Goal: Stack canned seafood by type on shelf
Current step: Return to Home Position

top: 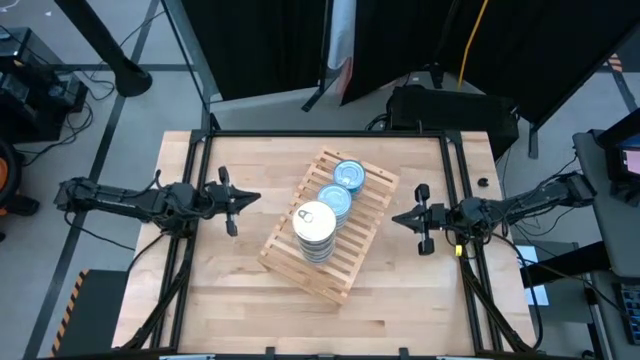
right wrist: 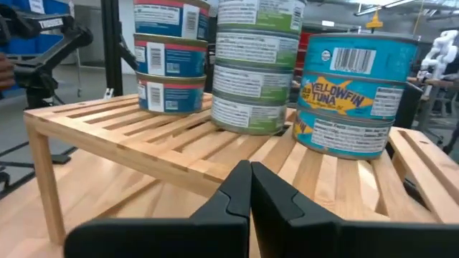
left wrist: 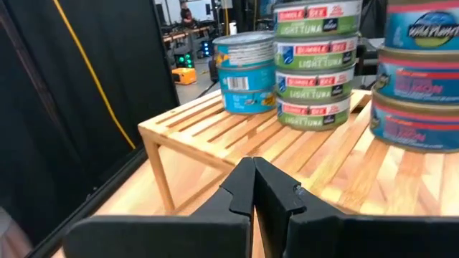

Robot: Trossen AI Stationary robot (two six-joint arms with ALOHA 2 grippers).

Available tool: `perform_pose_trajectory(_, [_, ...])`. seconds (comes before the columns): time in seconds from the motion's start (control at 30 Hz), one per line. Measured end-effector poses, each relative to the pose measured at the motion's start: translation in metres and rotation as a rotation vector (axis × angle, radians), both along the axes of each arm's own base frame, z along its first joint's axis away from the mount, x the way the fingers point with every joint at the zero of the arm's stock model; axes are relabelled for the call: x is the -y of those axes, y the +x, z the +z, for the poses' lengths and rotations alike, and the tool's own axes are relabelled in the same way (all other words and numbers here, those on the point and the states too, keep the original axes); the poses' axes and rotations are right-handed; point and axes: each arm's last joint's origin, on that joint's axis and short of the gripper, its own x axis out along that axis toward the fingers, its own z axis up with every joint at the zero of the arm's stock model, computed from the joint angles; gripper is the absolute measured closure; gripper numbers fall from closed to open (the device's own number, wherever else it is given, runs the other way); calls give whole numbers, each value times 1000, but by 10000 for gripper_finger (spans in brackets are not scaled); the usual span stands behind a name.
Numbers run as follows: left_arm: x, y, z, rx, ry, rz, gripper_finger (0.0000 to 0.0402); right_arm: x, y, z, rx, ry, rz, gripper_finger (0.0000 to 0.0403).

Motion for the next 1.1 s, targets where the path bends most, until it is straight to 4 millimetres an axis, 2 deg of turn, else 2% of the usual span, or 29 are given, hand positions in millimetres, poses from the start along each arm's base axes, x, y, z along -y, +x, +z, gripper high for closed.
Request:
perform_pose_trajectory(0.23, [-4,-8,-7,24,-19,0,393,8,-2,-3,-40,-7,-50,402])
perform_pose_trajectory(0.53, [-6,-18,-18,42,-30,-8,393,12,-13,-1,-14,22,-4,402])
perform_pose_trajectory(0.87, [-6,-26,-18,57,-56,-9,393,16,-26,5,61,38,-88,402])
perform_pose_trajectory(1.1, [-6,-31,-19,60,-56,-8,393,16,-29,3,53,46,-60,402])
